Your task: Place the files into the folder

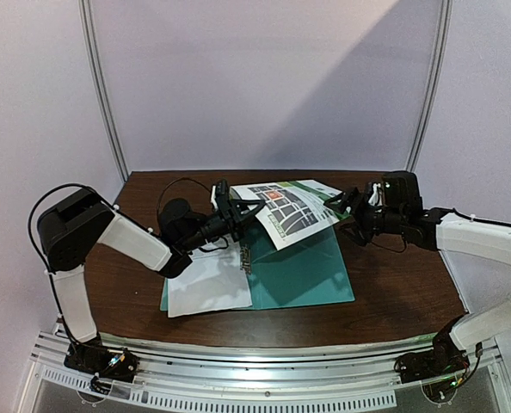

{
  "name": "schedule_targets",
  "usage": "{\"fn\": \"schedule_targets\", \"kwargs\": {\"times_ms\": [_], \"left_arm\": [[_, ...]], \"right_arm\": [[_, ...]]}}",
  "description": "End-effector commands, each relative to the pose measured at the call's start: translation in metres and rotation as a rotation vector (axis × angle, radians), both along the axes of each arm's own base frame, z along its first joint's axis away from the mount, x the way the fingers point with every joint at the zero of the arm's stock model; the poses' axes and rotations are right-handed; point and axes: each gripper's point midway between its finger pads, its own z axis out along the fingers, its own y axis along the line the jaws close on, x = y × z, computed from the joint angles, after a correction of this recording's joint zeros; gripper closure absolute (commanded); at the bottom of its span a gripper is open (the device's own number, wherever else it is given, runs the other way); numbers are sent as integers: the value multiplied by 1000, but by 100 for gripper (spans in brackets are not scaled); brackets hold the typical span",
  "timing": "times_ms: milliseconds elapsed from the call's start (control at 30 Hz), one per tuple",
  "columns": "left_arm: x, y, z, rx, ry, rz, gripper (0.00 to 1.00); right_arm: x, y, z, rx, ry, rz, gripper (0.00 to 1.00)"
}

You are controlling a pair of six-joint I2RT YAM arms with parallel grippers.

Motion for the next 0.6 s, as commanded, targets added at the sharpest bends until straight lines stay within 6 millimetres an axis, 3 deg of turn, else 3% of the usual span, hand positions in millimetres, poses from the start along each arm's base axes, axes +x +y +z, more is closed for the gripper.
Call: {"fn": "schedule_targets", "kwargs": {"times_ms": [0,200,433,567], "left_arm": [[-7,-2,-12,-3,15,-12,100],[-8,-2,-17,4,19,-14,100],[-11,-4,-18,21,-4,-10,100],[-15,-6,-18,42,-23,-15,98]], "right_arm": [[9,1,-4,39,-12,-21,16],[12,-1,-1,40,-42,-31,41],[11,0,0,24,-70,-11,81],[12,1,2,25,-78,-5,92]]}}
